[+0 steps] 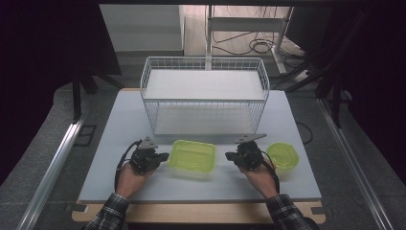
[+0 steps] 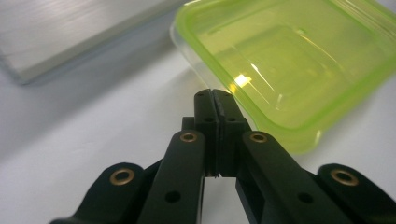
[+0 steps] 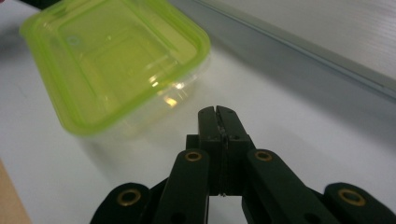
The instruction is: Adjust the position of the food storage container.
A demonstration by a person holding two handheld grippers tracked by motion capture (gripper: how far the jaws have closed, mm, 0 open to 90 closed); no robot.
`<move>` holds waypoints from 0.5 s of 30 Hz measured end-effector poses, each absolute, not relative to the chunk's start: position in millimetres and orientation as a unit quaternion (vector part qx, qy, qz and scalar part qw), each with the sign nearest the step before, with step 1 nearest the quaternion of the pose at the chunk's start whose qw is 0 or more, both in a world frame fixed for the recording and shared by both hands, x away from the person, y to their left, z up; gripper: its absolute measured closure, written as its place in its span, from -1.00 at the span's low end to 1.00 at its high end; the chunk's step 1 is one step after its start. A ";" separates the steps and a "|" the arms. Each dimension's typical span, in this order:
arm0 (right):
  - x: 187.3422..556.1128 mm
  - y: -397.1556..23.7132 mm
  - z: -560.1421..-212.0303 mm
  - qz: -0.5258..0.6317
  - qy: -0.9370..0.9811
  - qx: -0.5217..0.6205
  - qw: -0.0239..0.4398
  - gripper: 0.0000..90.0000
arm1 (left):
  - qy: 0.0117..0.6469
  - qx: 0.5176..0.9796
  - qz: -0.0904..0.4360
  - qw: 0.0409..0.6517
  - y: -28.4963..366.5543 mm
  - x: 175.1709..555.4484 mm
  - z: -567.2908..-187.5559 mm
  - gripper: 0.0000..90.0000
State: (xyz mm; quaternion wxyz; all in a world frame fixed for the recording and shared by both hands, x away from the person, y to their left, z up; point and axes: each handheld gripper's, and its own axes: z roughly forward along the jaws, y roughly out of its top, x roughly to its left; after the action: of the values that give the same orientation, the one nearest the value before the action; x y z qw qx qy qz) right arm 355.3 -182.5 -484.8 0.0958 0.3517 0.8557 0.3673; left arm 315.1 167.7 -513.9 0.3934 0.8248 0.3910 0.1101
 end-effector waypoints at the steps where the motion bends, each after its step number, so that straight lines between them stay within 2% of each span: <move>1: 359.0 -178.9 -483.4 0.368 0.854 0.354 0.100 0.98 | 0.388 0.826 0.108 0.394 165.2 313.5 -513.8 0.99; 9: 384.7 -160.4 -476.2 0.384 0.846 0.352 0.116 0.98 | 0.370 0.833 0.086 0.402 155.1 306.1 -513.4 0.97; 15: 402.8 -152.9 -479.3 0.384 0.841 0.362 0.122 0.98 | 0.394 0.819 0.133 0.396 157.9 331.8 -505.2 0.96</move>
State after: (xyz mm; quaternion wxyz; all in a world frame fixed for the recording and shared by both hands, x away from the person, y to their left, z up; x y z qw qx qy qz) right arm 402.8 -152.9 -479.3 0.1222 0.3616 0.8406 0.3844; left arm 331.8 157.9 -505.2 0.3962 0.8187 0.3939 0.1329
